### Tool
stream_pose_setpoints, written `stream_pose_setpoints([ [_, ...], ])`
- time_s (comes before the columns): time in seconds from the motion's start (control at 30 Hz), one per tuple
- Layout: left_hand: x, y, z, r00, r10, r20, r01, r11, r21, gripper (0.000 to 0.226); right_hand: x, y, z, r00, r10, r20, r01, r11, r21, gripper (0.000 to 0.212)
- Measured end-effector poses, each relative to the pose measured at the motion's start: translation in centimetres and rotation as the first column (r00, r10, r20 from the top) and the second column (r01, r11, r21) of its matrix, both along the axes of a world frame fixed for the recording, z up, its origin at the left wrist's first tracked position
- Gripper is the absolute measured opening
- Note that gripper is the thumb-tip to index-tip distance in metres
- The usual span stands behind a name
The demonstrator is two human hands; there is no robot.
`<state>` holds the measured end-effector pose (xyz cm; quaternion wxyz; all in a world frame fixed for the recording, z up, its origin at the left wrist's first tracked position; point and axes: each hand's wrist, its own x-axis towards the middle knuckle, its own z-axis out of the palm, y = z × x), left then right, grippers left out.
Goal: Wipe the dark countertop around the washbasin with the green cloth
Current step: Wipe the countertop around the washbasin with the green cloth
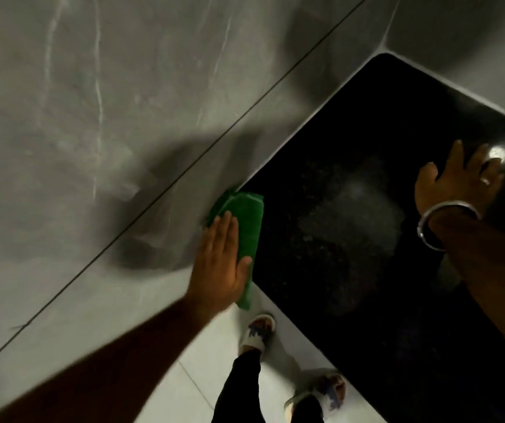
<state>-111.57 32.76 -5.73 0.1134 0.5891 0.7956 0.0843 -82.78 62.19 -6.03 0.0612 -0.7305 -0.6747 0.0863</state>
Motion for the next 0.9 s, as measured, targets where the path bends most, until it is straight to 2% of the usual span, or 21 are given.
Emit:
stream_pose_setpoints([
  [0.03, 1.6, -0.9, -0.2, 0.989, 0.113, 0.092, -0.113, 0.994, -0.002, 0.072, -0.1, 0.0, 0.0, 1.000, -0.002, 0.001, 0.002, 1.000, 0.001, 0.072],
  [0.1, 4.2, -0.1, -0.2, 0.908, 0.324, 0.266, -0.324, 0.945, -0.045, 0.074, -0.1, -0.1, 0.2, 1.000, -0.009, 0.004, 0.009, 1.000, -0.010, 0.072],
  [0.17, 5.2, 2.2, 0.3, 0.807, 0.486, 0.335, -0.490, 0.868, -0.079, 0.073, -0.2, -0.3, 0.2, 1.000, 0.006, 0.011, -0.006, 1.000, -0.005, 0.073],
  [0.23, 5.7, 3.1, 0.3, 0.761, 0.545, 0.351, -0.566, 0.823, -0.050, 0.070, -0.1, 0.0, 0.3, 1.000, -0.001, 0.002, 0.001, 1.000, 0.008, 0.073],
  [0.3, 6.9, 0.9, 0.0, 0.726, 0.514, 0.457, -0.564, 0.825, -0.032, 0.070, -0.1, -0.1, 0.2, 1.000, 0.000, 0.015, 0.000, 1.000, 0.009, 0.073],
  [0.33, 7.8, -0.6, 0.0, 0.652, 0.505, 0.566, -0.576, 0.815, -0.063, 0.069, -0.2, -0.1, -0.1, 1.000, 0.005, 0.025, -0.005, 1.000, 0.018, 0.072],
  [0.37, 8.5, -1.7, 0.2, 0.538, 0.524, 0.661, -0.587, 0.795, -0.152, 0.065, -0.1, 0.0, -0.2, 1.000, 0.004, 0.029, -0.004, 1.000, 0.026, 0.072],
  [0.4, 8.9, -2.1, 0.3, 0.415, 0.550, 0.725, -0.599, 0.765, -0.237, 0.058, 0.0, 0.2, -0.4, 1.000, -0.005, 0.027, 0.005, 1.000, 0.031, 0.071],
  [0.47, 8.5, -1.4, -0.1, 0.207, 0.559, 0.803, -0.663, 0.684, -0.306, 0.053, 0.2, 0.4, -1.0, 0.999, -0.007, 0.040, 0.005, 0.999, 0.035, 0.072],
  [0.53, 6.5, 0.6, -0.1, 0.078, 0.526, 0.847, -0.733, 0.606, -0.309, 0.056, 0.6, 0.7, -1.5, 0.999, 0.000, 0.044, -0.002, 0.999, 0.049, 0.073],
  [0.6, 4.6, 2.0, 0.2, 0.001, 0.502, 0.865, -0.775, 0.547, -0.316, 0.059, 0.8, 1.0, -1.9, 0.999, -0.016, 0.037, 0.013, 0.998, 0.063, 0.073],
  [0.67, 4.9, 1.4, 0.3, 0.023, 0.527, 0.849, -0.754, 0.567, -0.331, 0.062, 0.7, 1.0, -2.1, 0.999, -0.013, 0.048, 0.010, 0.998, 0.055, 0.073],
  [0.7, 5.9, 0.6, 0.5, 0.103, 0.529, 0.843, -0.727, 0.619, -0.299, 0.064, 0.6, 1.1, -2.2, 0.999, -0.009, 0.049, 0.007, 0.999, 0.047, 0.074],
  [0.8, 9.0, -1.5, 0.9, 0.443, 0.440, 0.782, -0.615, 0.783, -0.092, 0.066, 0.8, 1.3, -2.6, 0.998, -0.017, 0.056, 0.015, 0.999, 0.035, 0.074],
  [0.83, 9.4, -1.4, 0.6, 0.519, 0.430, 0.739, -0.587, 0.807, -0.056, 0.068, 0.9, 1.2, -2.6, 0.998, -0.022, 0.060, 0.021, 0.999, 0.024, 0.075],
  [0.9, 9.1, 0.1, 0.2, 0.564, 0.504, 0.654, -0.600, 0.794, -0.094, 0.072, 0.9, 1.3, -2.5, 0.998, -0.026, 0.065, 0.026, 1.000, -0.005, 0.077],
])
